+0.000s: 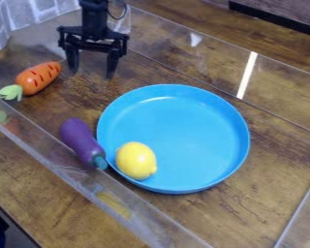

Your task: Remove the purple eggplant from the blue tray and put it on the table

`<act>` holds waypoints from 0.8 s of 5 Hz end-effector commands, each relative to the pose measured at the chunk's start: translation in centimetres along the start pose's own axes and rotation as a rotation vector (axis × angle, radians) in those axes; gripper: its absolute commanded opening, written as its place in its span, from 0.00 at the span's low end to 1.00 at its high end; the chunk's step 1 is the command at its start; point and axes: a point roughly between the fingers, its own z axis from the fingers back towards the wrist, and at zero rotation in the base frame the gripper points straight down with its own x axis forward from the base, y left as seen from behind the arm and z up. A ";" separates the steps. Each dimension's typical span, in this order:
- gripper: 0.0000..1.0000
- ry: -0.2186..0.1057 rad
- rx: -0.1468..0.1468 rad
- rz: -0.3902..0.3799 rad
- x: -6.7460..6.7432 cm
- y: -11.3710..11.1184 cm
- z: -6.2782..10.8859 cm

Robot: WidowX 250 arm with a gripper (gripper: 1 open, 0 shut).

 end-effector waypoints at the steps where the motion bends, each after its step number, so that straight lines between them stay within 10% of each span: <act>1: 1.00 -0.061 -0.014 0.055 1.5 0.6 2.2; 4: 1.00 -0.059 -0.025 -0.014 0.6 1.4 3.7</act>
